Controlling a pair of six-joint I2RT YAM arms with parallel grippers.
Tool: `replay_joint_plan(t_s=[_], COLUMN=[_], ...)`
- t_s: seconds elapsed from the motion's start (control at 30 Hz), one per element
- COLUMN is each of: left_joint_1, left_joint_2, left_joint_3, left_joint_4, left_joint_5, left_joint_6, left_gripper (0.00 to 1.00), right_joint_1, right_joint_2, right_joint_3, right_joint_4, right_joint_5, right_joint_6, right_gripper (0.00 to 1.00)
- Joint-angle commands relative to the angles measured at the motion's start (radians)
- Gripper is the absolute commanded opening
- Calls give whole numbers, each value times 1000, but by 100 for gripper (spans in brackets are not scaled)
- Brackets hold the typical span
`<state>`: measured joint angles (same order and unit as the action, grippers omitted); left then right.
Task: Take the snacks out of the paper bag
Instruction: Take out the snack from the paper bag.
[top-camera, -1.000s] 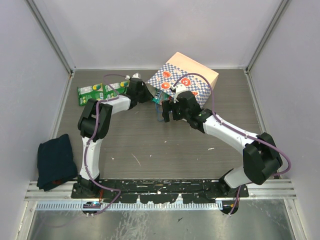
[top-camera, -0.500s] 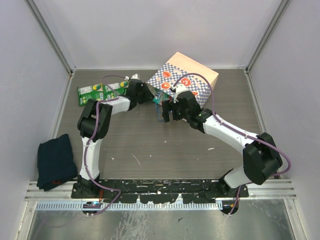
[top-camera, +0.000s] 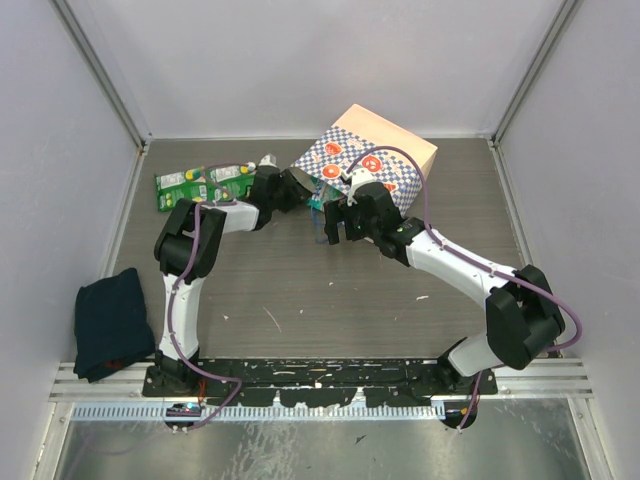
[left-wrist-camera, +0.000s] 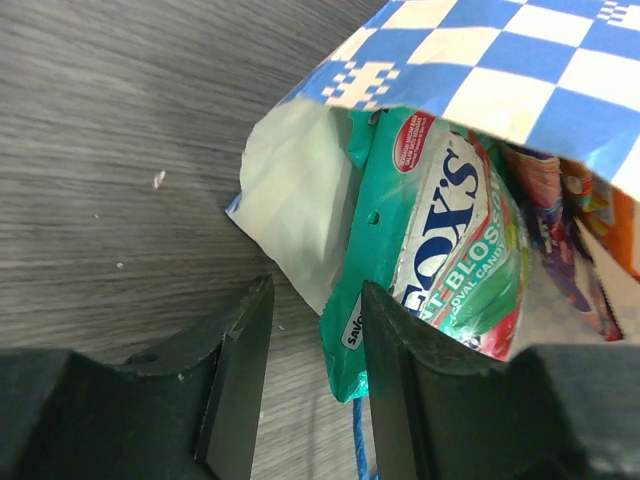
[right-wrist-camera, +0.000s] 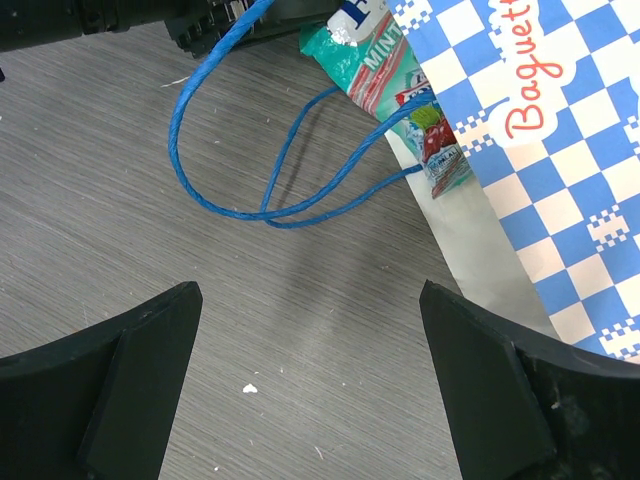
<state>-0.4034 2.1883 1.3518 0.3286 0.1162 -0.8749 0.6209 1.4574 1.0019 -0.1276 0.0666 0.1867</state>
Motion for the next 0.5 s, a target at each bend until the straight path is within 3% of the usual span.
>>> replay_joint_plan(t_s=[0.0,0.47], left_joint_1=[-3,-3], left_joint_2=[-39,-4], left_joint_3=[-52,-123], left_joint_4=[100,278], left_joint_5=[60,76], left_joint_6=[-117,-292], left_gripper=[42,39], right_joint_1=[3,3], right_joint_2=[-23,-28], right_joint_3=[11,6], right_joint_4=[50,49], right_joint_5=[9,7], right_joint_6=[-4,-4], right_gripper=[97,97])
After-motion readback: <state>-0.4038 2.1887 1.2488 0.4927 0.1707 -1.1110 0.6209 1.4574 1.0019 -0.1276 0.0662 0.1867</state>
